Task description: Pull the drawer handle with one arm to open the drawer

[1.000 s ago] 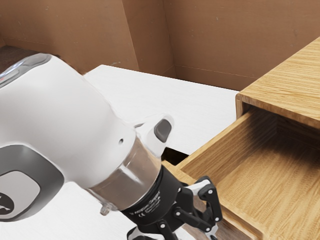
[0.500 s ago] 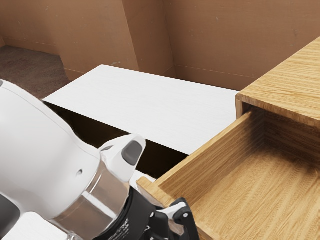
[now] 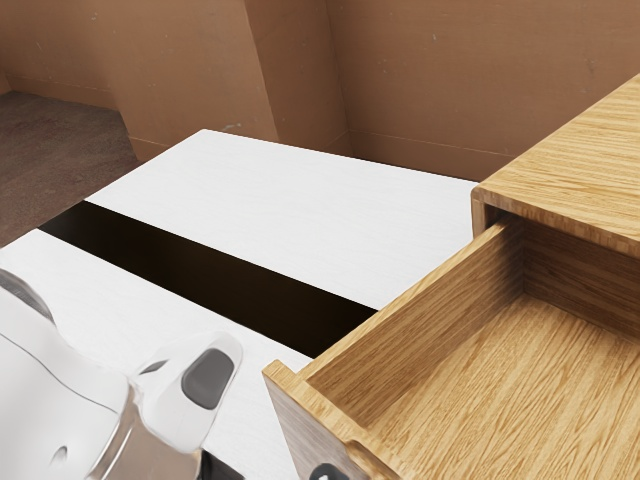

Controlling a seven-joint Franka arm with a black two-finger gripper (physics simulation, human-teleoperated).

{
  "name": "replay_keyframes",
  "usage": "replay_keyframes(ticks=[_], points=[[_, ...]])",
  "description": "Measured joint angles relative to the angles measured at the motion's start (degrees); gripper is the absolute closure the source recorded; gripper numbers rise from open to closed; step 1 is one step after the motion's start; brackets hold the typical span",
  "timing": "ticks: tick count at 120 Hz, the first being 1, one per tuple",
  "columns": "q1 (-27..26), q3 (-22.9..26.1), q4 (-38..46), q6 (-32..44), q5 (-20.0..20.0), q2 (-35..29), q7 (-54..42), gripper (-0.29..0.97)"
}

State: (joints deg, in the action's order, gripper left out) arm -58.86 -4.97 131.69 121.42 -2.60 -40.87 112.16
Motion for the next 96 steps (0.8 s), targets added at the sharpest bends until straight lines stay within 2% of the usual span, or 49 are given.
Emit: replay_keyframes(ticks=[16,32,38,48,54,58,73,79,86,96], points=[[-1.0,0.3,0.4,0.0,-1.0,-0.7,1.9,0.41],[-0.7,2.4,0.1,-1.3,-1.5,-2.3,3.2,0.23],[0.5,5.3,-3.5,-3.6,-2.7,-2.4,3.5,0.18],[4.1,7.5,-15.0,-9.3,-5.2,0.8,2.7,0.12],[7.9,7.9,-23.0,-12.9,-6.2,5.1,0.4,0.1],[12.9,7.7,-27.0,-15.0,-6.7,7.4,-1.8,0.08],[40.3,7.9,-32.9,-20.5,-6.5,12.4,-9.5,0.04],[48.6,8.0,-33.2,-22.9,-5.7,13.9,-12.0,0.03],[53.2,7.7,-32.9,-25.9,-4.7,15.6,-14.1,0.02],[54.9,7.0,-31.6,-29.1,-2.2,18.1,-15.3,0.02]])
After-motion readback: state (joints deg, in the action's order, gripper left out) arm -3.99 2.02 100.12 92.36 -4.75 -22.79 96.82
